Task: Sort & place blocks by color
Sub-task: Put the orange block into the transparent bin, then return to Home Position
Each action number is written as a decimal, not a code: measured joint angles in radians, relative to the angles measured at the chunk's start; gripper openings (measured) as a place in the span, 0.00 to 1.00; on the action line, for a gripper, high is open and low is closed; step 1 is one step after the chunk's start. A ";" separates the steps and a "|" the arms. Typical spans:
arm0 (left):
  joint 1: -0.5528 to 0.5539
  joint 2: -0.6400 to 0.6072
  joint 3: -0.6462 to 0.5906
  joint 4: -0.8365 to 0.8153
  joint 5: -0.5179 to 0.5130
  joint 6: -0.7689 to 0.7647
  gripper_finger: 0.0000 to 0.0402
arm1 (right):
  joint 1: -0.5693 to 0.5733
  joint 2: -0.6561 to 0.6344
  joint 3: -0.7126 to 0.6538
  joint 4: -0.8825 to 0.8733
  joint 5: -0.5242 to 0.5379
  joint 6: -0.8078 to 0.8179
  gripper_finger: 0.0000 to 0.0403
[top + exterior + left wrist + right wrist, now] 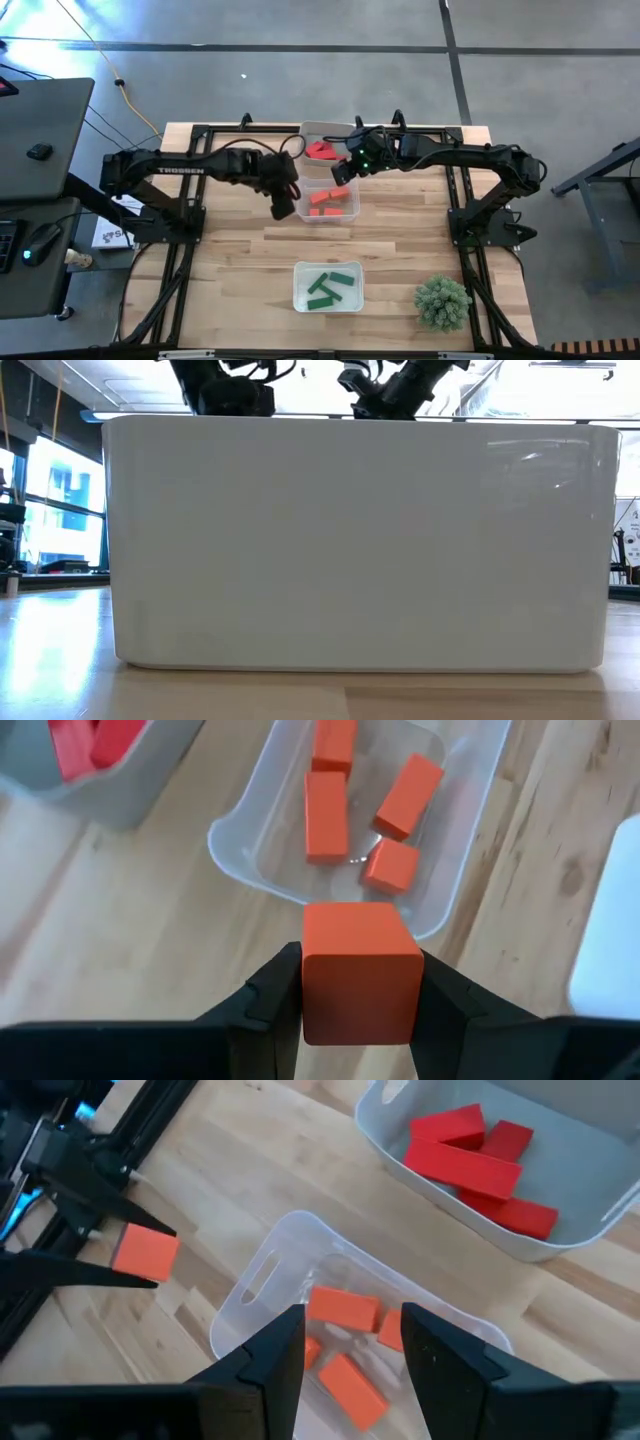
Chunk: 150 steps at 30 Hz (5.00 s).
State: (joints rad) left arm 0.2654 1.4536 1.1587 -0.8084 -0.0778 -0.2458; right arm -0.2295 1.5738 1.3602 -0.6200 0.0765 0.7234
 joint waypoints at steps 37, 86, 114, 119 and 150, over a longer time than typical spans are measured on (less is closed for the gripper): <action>0.101 0.262 0.000 0.329 0.158 0.441 0.29 | 0.000 0.000 0.000 -0.003 0.125 0.134 0.39; 0.121 0.380 0.182 0.103 0.113 0.404 0.46 | 0.001 0.000 0.000 -0.004 0.126 0.137 0.39; 0.123 -0.100 0.161 -0.003 0.119 0.283 0.46 | 0.000 0.000 0.000 -0.004 0.127 0.107 0.39; 0.123 -0.262 0.059 0.033 0.115 0.226 0.46 | 0.000 0.000 0.000 0.000 0.127 0.107 0.39; 0.034 -1.000 -0.661 0.423 0.111 0.027 0.46 | 0.000 0.000 0.000 0.000 0.134 0.106 0.39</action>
State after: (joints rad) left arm 0.2999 0.4538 0.4982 -0.3856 0.0334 -0.2185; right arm -0.2291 1.5738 1.3602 -0.6201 0.2104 0.8295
